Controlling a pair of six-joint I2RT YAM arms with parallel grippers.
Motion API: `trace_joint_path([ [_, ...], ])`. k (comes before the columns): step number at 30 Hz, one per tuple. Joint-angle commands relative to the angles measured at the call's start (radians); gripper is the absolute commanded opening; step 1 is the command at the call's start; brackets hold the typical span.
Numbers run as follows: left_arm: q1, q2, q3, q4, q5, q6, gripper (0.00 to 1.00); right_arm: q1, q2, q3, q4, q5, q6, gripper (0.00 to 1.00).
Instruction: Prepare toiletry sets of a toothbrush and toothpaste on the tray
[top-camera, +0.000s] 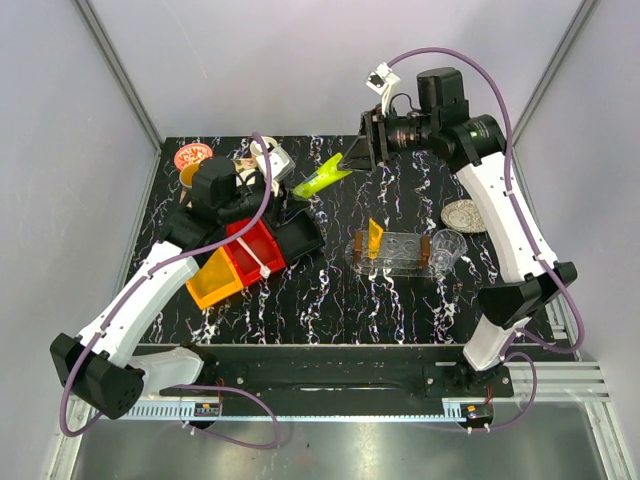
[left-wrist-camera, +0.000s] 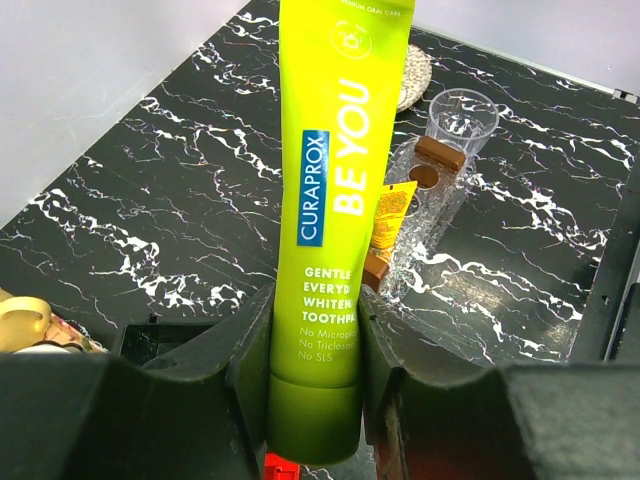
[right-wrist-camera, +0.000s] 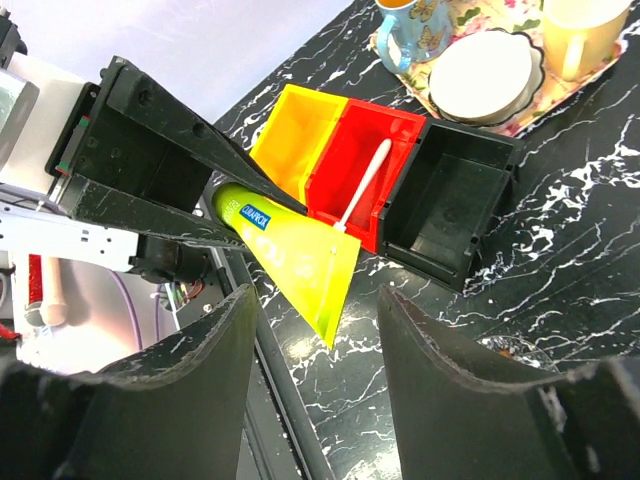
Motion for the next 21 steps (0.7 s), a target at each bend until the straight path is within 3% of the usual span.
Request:
trace_joint_path([
  [1, -0.009, -0.021, 0.005, 0.081, 0.024, 0.017, 0.00, -0.003, 0.019, 0.017, 0.049, -0.074, 0.043, 0.57],
  [21, -0.028, -0.012, 0.023, 0.082, 0.004, 0.032, 0.00, -0.002, 0.029, -0.075, 0.094, -0.154, 0.079, 0.55],
])
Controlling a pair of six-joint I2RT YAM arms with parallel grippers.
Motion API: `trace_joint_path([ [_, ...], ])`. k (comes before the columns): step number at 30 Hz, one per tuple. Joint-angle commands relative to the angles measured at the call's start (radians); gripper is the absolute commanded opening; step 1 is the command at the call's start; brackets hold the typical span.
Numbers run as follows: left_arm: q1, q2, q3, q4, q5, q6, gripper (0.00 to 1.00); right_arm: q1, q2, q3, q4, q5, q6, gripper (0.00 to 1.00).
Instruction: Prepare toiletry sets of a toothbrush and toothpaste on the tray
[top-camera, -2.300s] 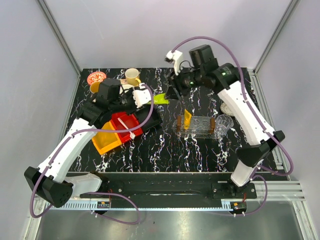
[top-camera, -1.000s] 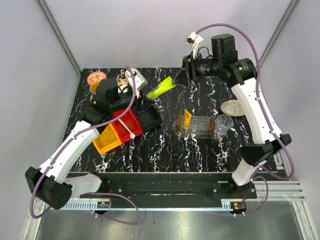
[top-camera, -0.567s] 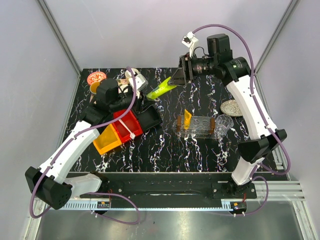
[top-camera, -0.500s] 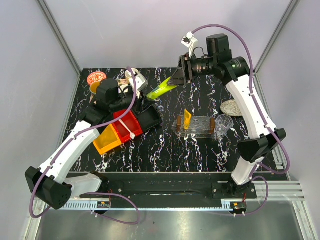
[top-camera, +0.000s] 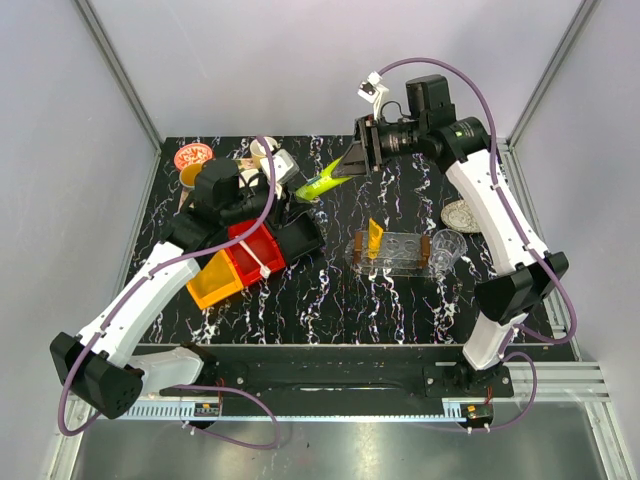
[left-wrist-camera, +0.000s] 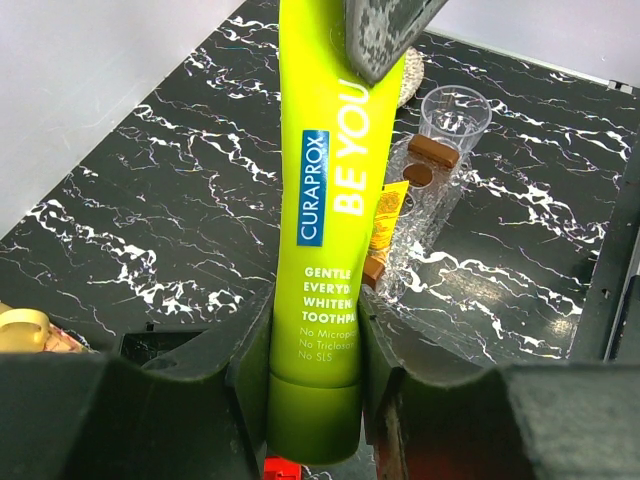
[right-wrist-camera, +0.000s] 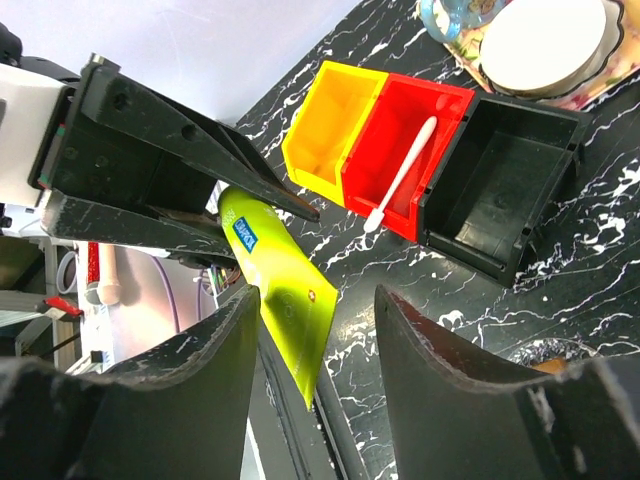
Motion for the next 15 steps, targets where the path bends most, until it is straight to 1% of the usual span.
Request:
trace_joint_path([
  [1, -0.005, -0.010, 0.024, 0.081, 0.005, 0.012, 0.00, -0.002, -0.011, -0.023, 0.047, -0.046, 0.013, 0.54],
  [5, -0.005, -0.009, 0.024, 0.082, 0.010, 0.010, 0.00, -0.003, -0.016, -0.031, 0.050, -0.055, 0.019, 0.52],
  [7, -0.005, -0.007, 0.024, 0.080, 0.007, 0.013, 0.00, -0.003, -0.016, -0.031, 0.053, -0.063, 0.021, 0.49],
  [8, -0.005, -0.006, 0.026, 0.084, 0.005, 0.010, 0.00, -0.002, -0.014, -0.032, 0.052, -0.075, 0.021, 0.43],
  [10, -0.006, -0.004, 0.026, 0.084, 0.002, 0.015, 0.00, -0.002, -0.016, -0.037, 0.056, -0.089, 0.025, 0.37],
  [11, -0.008, -0.002, 0.026, 0.087, -0.001, 0.015, 0.00, -0.003, -0.014, -0.038, 0.057, -0.095, 0.027, 0.28],
  [13, -0.009, -0.001, 0.026, 0.088, -0.007, 0.019, 0.00, -0.003, -0.016, -0.041, 0.057, -0.101, 0.028, 0.19],
  [14, -0.011, -0.001, 0.026, 0.090, -0.012, 0.021, 0.00, -0.003, -0.017, -0.043, 0.055, -0.112, 0.028, 0.13],
  [15, -0.012, 0.002, 0.025, 0.091, -0.015, 0.021, 0.00, -0.003, -0.019, -0.044, 0.056, -0.117, 0.027, 0.09],
])
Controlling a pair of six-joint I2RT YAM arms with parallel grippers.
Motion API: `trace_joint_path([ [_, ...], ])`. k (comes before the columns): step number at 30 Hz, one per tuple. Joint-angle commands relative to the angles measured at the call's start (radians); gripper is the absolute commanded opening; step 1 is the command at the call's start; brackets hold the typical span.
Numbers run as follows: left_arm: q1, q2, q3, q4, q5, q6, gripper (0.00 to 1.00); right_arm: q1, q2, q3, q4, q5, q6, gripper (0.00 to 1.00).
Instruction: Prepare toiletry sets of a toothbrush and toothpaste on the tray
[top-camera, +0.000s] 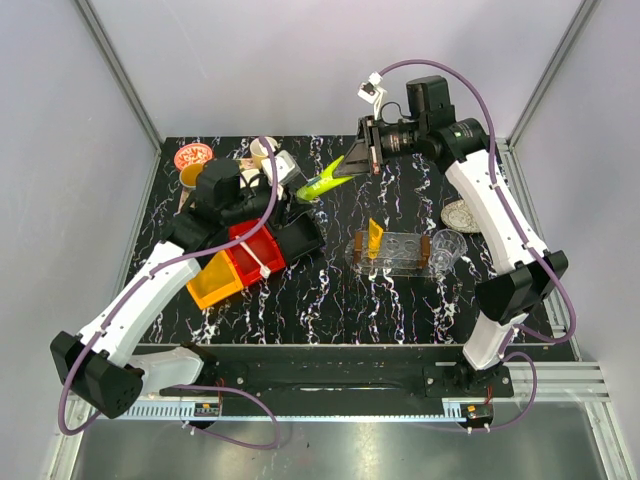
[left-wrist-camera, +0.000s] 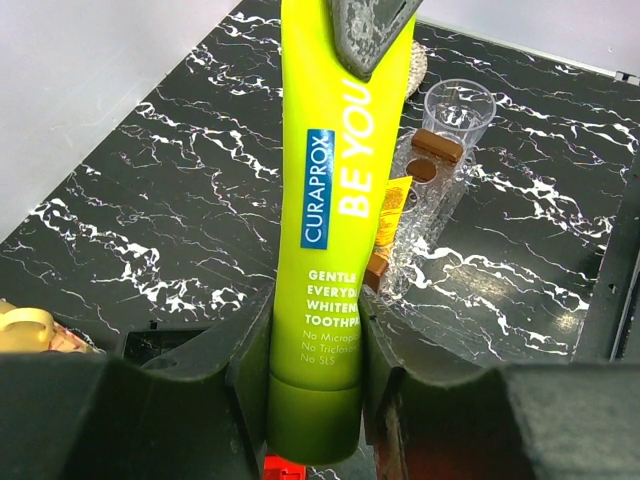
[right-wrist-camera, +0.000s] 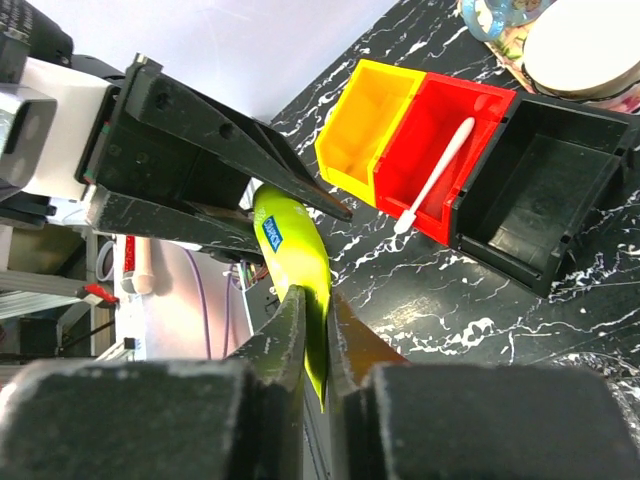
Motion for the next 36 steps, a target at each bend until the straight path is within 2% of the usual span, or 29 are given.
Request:
trace_joint_path([
  [1, -0.011, 0.001, 0.024, 0.094, -0.018, 0.010, 0.00, -0.001, -0.020, -0.009, 0.025, -0.049, 0.000, 0.06],
  [3, -0.014, 0.003, 0.023, 0.100, -0.028, 0.008, 0.00, -0.001, -0.026, -0.010, 0.023, -0.048, -0.003, 0.00],
  [5, -0.016, 0.007, 0.023, 0.102, -0.043, 0.008, 0.03, 0.001, -0.039, -0.010, 0.017, -0.020, -0.016, 0.00],
  [7, -0.019, 0.009, 0.024, 0.100, -0.057, 0.010, 0.15, -0.001, -0.046, -0.003, 0.000, 0.015, -0.035, 0.00],
  [8, -0.017, 0.009, 0.029, 0.096, -0.060, 0.010, 0.26, 0.001, -0.053, 0.002, -0.009, 0.052, -0.045, 0.00],
  [10, -0.017, 0.010, 0.034, 0.090, -0.065, 0.010, 0.40, 0.001, -0.060, 0.011, -0.033, 0.095, -0.065, 0.00],
  [11, -0.017, 0.010, 0.038, 0.084, -0.065, 0.010, 0.55, 0.001, -0.069, 0.016, -0.043, 0.136, -0.075, 0.00],
  [15, -0.017, 0.009, 0.047, 0.070, -0.060, 0.000, 0.80, -0.001, -0.086, 0.042, -0.098, 0.246, -0.113, 0.00],
  [17, -0.017, 0.009, 0.049, 0.065, -0.060, -0.003, 0.84, -0.001, -0.103, 0.048, -0.113, 0.326, -0.157, 0.00],
  [19, -0.017, 0.006, 0.049, 0.064, -0.072, -0.013, 0.92, -0.001, -0.114, 0.053, -0.138, 0.412, -0.190, 0.00],
  [26, -0.017, -0.004, 0.051, 0.015, -0.112, 0.025, 0.96, -0.001, -0.135, 0.138, -0.279, 0.647, -0.291, 0.00],
  [31, -0.016, -0.014, 0.035, -0.015, -0.158, 0.065, 0.96, -0.002, -0.195, 0.071, -0.285, 0.828, -0.349, 0.00],
  [36, -0.016, -0.020, 0.023, -0.051, -0.177, 0.106, 0.96, -0.016, -0.270, -0.076, -0.248, 0.915, -0.371, 0.00],
])
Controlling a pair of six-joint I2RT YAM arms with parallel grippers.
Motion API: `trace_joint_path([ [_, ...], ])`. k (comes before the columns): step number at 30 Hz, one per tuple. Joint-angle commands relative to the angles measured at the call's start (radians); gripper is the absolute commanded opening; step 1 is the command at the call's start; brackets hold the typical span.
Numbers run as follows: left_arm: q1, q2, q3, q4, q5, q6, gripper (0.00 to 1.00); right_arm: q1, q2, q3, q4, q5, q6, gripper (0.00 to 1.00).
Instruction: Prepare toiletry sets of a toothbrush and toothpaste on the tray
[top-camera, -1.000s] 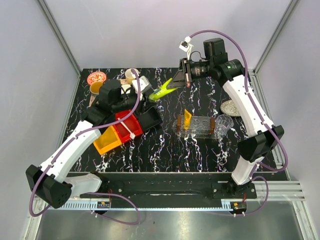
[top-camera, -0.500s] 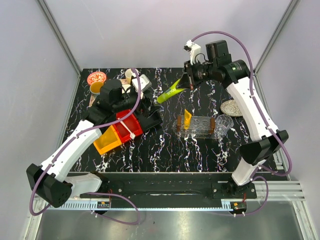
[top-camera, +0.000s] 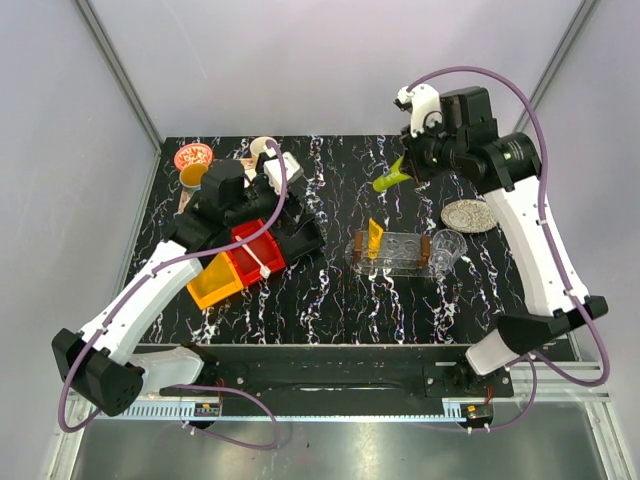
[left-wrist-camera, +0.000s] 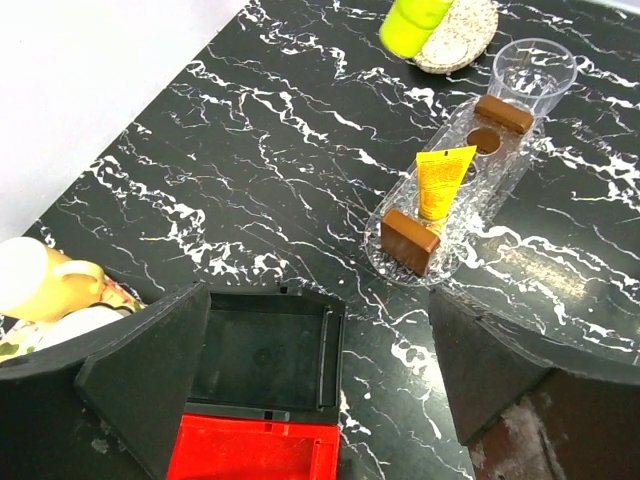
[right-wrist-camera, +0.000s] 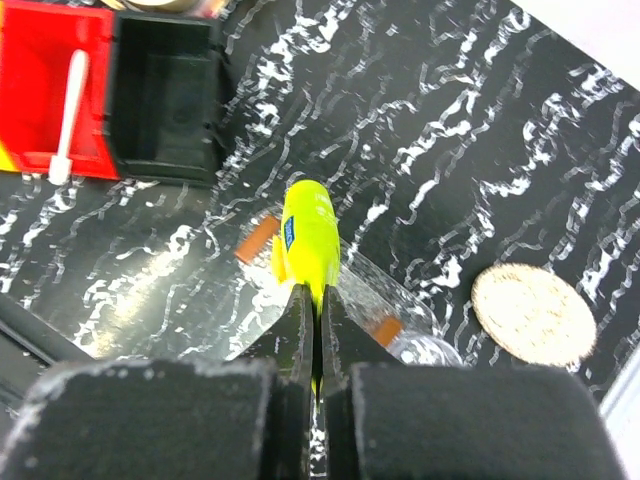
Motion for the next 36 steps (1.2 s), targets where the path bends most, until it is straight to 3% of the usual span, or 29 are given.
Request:
trace_joint_path([
  [1, -0.001, -0.035, 0.020, -0.015, -0.041, 0.052, 0.96, -0.013, -0.089, -0.109, 0.039, 0.144, -0.047, 0.00],
  [17, 0.004, -0.042, -0.010, -0.063, -0.082, 0.113, 0.96, -0.033, -0.106, -0.347, 0.028, 0.132, -0.060, 0.00],
  [36, 0.007, -0.041, -0.020, -0.084, -0.096, 0.147, 0.96, -0.035, 0.050, -0.327, -0.002, 0.043, -0.097, 0.00],
])
